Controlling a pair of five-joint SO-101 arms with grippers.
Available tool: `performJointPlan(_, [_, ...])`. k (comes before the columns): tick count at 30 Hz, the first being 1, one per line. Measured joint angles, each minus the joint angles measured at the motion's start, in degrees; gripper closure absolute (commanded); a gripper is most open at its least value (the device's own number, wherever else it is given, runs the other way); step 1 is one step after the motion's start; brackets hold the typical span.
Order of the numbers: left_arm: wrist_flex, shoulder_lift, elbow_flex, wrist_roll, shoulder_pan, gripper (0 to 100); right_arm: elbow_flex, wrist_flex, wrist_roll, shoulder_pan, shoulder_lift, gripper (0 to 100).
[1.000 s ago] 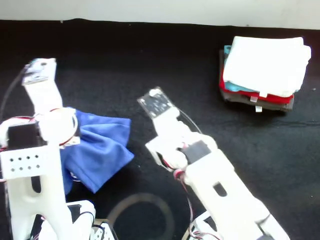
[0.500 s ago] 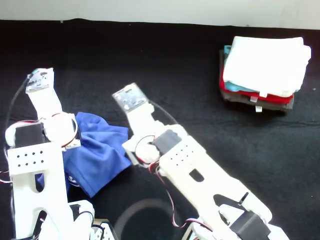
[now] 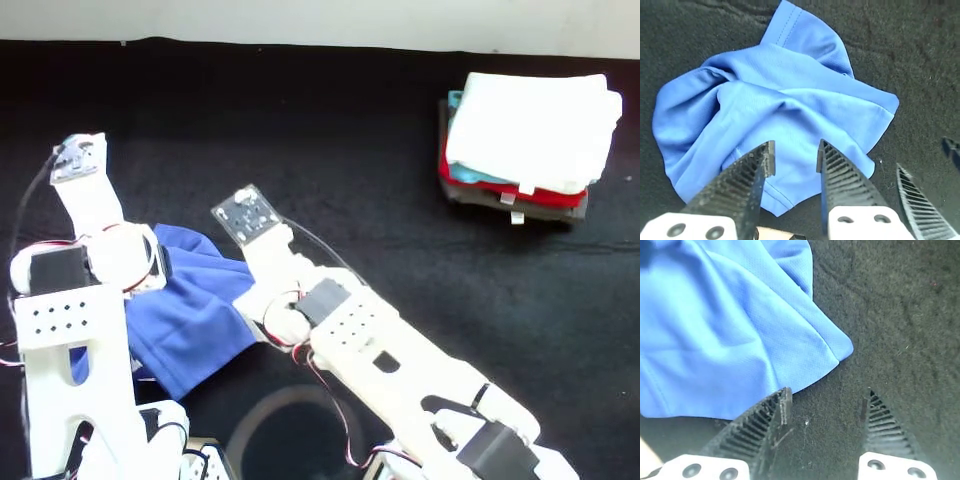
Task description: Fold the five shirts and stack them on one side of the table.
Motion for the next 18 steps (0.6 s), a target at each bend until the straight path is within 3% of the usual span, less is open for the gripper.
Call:
performJointPlan(5, [4.13,0.0,-5.36,0.0,0.0,86,3.96,-4.31,0.0,0.18,0.0,99.5])
performJointPlan(11, [6.68,0.0,-6.77,0.0,0.0,86,4.57,-4.75,5.45,1.41,0.0,99.1])
performJointPlan(18, [6.68,0.0,-6.77,0.0,0.0,85,4.57,-4.75,6.59,12.57,0.0,99.1])
